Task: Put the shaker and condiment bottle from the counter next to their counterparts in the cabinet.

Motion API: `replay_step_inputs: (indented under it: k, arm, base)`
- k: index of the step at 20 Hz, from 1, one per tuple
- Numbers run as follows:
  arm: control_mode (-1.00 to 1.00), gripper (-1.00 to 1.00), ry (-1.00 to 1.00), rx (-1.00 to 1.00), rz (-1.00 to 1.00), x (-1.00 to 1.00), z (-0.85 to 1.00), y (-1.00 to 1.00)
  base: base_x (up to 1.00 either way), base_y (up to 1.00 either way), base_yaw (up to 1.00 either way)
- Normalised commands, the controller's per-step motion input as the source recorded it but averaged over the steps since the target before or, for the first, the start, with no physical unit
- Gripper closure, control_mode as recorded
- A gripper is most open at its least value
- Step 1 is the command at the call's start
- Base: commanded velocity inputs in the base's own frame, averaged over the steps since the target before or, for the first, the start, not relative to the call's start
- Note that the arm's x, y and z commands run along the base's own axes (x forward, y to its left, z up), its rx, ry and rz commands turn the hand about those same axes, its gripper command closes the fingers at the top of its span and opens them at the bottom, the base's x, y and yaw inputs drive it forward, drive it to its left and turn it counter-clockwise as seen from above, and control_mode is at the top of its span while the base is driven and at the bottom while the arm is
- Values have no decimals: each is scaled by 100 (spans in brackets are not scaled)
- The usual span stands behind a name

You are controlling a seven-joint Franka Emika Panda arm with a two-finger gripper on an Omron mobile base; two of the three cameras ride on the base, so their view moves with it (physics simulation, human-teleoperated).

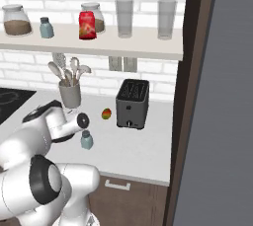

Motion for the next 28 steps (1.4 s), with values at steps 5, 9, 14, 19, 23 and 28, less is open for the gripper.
replay_step_inputs:
  k: [5,9,14,19,23,28]
  arm:
    - [-100,100,-13,7,-3,0,-67,4]
    - [-100,100,1,3,0,-1,-42,13]
    - [-100,100,1,0,8,10,-1,4]
    - [-100,100,-7,-4,8,0,68,-5]
    - [-100,100,-1,-9,-4,2,80,0]
    - [-100,100,-14,-3,-3,-5,65,0]
  base:
    - [0,0,0]
    - [0,0,0]
    - [0,0,0]
    - [0,0,0]
    - [0,0,0]
    - [0,0,0]
